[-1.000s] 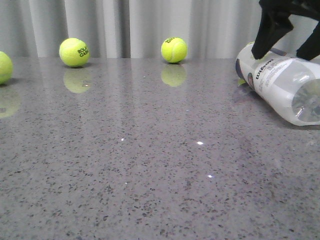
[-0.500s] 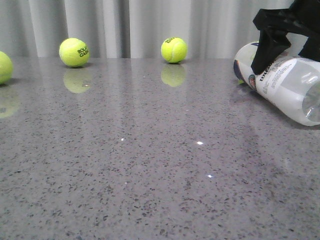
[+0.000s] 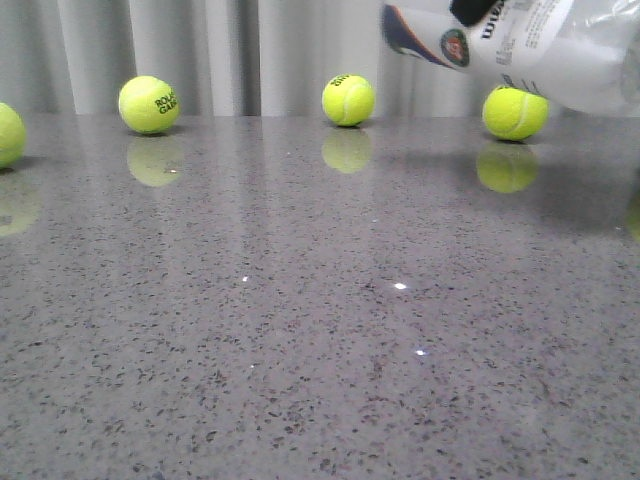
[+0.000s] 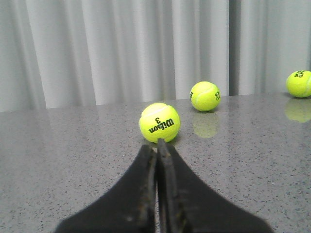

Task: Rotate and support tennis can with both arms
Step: 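Grasp the white-and-blue Wilson can with the right gripper and lift it, then lay the can down in front of the robot with the right gripper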

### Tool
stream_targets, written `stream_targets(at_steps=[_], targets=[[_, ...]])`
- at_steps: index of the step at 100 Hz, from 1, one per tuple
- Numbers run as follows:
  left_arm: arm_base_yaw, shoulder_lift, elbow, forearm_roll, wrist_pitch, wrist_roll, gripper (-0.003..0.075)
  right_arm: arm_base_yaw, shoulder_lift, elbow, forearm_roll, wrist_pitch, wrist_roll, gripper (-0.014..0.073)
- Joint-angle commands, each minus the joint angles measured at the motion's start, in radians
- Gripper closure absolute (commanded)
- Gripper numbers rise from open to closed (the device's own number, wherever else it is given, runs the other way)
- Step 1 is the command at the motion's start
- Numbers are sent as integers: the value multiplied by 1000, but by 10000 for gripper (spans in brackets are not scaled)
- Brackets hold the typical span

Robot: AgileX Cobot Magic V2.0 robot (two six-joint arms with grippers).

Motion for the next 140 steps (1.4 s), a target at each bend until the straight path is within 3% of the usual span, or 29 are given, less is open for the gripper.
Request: stream_targets(at_steps=[1,19,37,48,97,104,124,140], targets=[[3,-39,47,-1,-84,-8,741,55,-36,-57,17,-40,-171,337],[1,-39,47,-1,-84,-8,741,171,8,-57,17,-113,-523,337],[1,-39,47,-1,-84,-8,741,235,91,-57,17,-118,-756,337],[1,-39,47,-1,-84,-8,741,254,139,-57,17,-118,-832,335],[1,-39,47,-1,-84,-8,741,263,215,-57,17,-102,-846,322],[1,-39,47,-1,-84,-8,741,263,215,-57,17,-102,-846,255],[1,-39,47,-1,-84,-8,741,263,215,-57,17,-93,-844,-75],[1,-39,47,-1,-84,-8,741,263,206,-57,17,-93,-842,-53]])
